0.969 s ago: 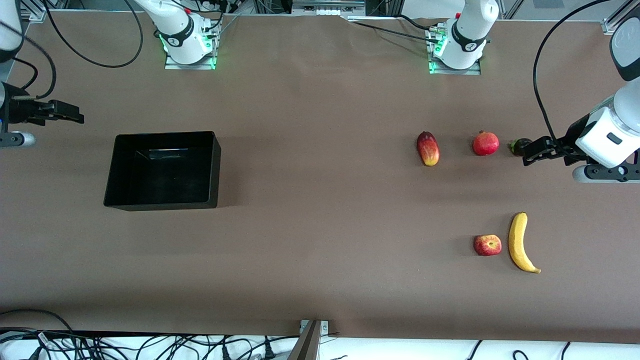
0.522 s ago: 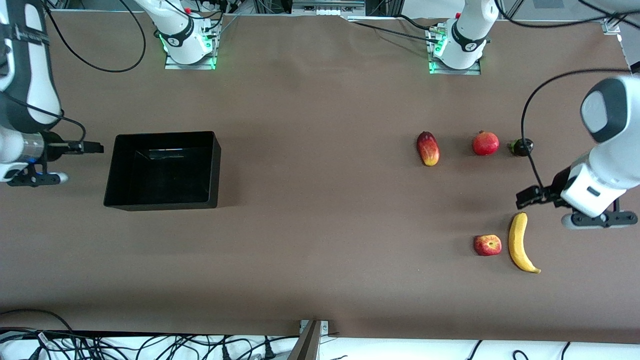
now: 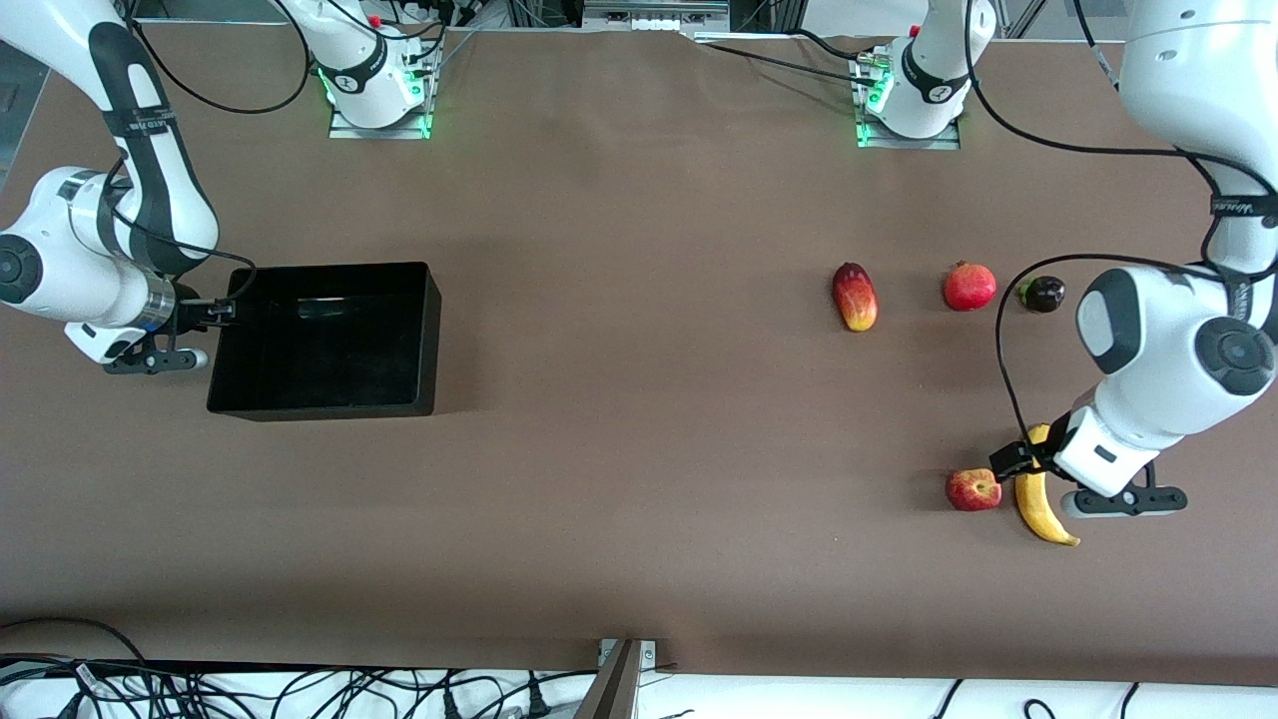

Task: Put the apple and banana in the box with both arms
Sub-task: 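Slide the box with the right gripper while the left gripper grasps the apple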

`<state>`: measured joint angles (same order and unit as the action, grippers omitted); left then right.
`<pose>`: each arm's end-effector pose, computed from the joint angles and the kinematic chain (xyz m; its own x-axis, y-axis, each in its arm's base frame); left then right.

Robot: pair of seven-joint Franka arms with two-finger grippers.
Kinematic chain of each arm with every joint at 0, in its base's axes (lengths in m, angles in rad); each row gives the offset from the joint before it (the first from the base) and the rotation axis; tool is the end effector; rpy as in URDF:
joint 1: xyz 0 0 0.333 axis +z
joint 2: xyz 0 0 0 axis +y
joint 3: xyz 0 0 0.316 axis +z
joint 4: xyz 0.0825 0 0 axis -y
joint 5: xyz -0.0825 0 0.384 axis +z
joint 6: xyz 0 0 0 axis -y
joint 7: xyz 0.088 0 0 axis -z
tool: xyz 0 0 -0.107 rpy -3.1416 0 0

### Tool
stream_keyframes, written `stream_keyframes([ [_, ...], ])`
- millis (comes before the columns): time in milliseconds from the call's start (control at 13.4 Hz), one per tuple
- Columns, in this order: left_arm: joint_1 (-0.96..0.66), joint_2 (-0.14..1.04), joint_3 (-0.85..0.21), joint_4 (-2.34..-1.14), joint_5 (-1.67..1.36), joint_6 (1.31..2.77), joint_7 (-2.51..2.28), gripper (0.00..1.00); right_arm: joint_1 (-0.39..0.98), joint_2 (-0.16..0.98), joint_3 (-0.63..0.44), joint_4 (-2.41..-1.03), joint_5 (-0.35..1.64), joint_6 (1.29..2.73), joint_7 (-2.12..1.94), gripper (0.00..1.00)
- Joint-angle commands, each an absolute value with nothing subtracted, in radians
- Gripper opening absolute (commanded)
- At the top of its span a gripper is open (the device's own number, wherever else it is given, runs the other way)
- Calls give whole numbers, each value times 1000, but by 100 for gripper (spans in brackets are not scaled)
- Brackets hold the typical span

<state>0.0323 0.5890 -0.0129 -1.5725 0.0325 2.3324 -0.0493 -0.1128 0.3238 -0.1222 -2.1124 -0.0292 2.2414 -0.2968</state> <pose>0.7138 0.0158 0.3141 0.9841 0.0493 0.1707 0.0520 -0.9986 -0.0114 0.5409 -0.1302 0.2468 0.9762 0.0830 -0.2006 0.0845 -0.9964 -0.0010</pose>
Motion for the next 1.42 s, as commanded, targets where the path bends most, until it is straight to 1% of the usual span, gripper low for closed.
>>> stream_keyframes([
  [0, 28, 662, -20, -1554, 100, 2406, -52, 100, -141, 336, -117, -2117, -12, 2257, -339, 7],
  [75, 25, 690, -20, -1554, 106, 2442, -55, 100, -141, 337, -117, -2117, -11, 2250, -339, 0],
  [298, 18, 729, -18, -1555, 109, 2488, -72, 100, -141, 344, -117, -2115, -11, 2246, -337, 0],
  [447, 18, 750, -18, -1552, 109, 2508, -74, 100, -138, 333, -103, -2086, -9, 2224, -328, 0],
  [522, 18, 764, -20, -1552, 107, 2532, -74, 100, -137, 331, -80, -2057, -6, 2186, -324, 0],
  [596, 18, 779, -18, -1551, 106, 2554, -74, 100, -135, 330, -57, -2013, 38, 2124, -324, 0],
  [746, 18, 799, -18, -1549, 104, 2572, -75, 100, -126, 330, -34, -1887, 151, 1932, -307, 0],
  [820, 17, 808, -18, -1549, 104, 2577, -75, 100, -114, 330, -28, -1835, 216, 1880, -301, 0],
  [969, 9, 821, -18, -1551, 107, 2629, -115, 100, -49, 328, -18, -1755, 239, 1832, -209, 0],
  [1044, 8, 824, -18, -1551, 121, 2637, -141, 87, -7, 328, -18, -1735, 239, 1804, -151, 0],
  [1118, 8, 824, -18, -1551, 144, 2637, -176, 67, 45, 328, -18, -1724, 238, 1781, -105, 0],
  [1193, 8, 822, -18, -1551, 184, 2637, -196, 71, 114, 328, -18, -1712, 236, 1781, -47, 0],
  [1268, 8, 822, -18, -1552, 219, 2635, -208, 72, 186, 330, -18, -1698, 235, 1782, 36, 0],
  [1342, 8, 822, -18, -1551, 232, 2637, -236, 70, 260, 348, -18, -1681, 233, 1786, 123, 0],
])
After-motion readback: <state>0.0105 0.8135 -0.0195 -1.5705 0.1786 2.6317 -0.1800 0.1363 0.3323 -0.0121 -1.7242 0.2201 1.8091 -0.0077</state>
